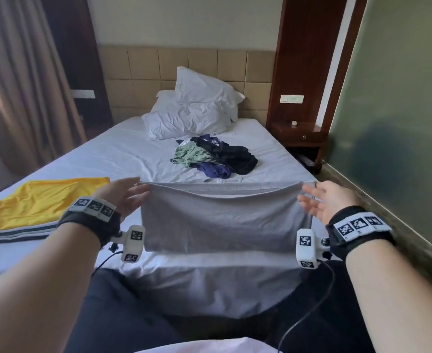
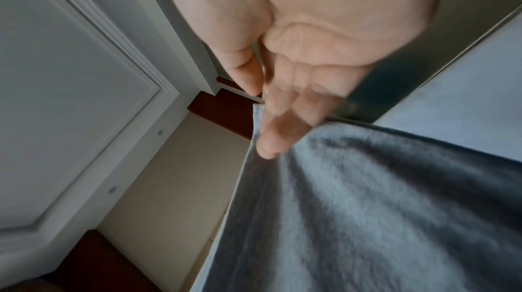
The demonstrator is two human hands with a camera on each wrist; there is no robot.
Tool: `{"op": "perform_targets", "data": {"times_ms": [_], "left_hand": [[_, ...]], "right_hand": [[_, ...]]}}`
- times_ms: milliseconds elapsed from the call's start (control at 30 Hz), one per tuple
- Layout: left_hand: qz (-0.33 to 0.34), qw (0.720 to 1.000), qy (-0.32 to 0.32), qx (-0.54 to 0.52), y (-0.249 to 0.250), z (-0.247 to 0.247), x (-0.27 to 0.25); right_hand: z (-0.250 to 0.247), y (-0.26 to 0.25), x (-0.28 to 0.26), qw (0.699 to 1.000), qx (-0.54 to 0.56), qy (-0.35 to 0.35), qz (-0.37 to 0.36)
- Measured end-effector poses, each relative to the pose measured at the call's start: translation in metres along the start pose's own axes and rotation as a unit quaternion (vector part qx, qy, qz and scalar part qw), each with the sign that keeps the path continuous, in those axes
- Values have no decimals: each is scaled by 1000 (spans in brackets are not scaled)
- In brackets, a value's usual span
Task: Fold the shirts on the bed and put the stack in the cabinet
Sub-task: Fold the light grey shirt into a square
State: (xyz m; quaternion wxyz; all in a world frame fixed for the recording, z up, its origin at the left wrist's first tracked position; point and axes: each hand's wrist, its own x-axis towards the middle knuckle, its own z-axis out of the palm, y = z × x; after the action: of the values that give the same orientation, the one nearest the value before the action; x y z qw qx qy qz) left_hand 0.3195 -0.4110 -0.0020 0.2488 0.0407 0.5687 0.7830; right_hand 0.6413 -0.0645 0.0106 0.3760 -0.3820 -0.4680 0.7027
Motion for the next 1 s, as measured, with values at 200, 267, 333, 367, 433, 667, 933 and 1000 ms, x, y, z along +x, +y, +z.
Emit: {"op": "perform_targets", "data": {"times_ms": [200,267,333,367,433,667,933,1000], "left_hand": [[-13,999,-26,22,2,7,66],[-20,999,-23,36,-3,9,90],[-29,998,-18,47,-8,13,111],[-37,998,-15,52,-12,14,121],[-55,997,-15,57,-20,17,139],[-96,992,18,81,-38,24,199],[-123,983,73,117,-42,54,276],[-127,981,82,120,-43,60,295]], "right_hand": [[31,-1,54,999,-25,6,27],[41,3,74,999,-36,9,39],[52,8,95,998,-41,12,51],[58,12,105,997,-45,12,57],[67,21,123,996,-60,15,67],[89,38,185,993,-80,32,78],[115,57,264,987,-103,29,118],[120,62,284,985,-111,27,131]]}}
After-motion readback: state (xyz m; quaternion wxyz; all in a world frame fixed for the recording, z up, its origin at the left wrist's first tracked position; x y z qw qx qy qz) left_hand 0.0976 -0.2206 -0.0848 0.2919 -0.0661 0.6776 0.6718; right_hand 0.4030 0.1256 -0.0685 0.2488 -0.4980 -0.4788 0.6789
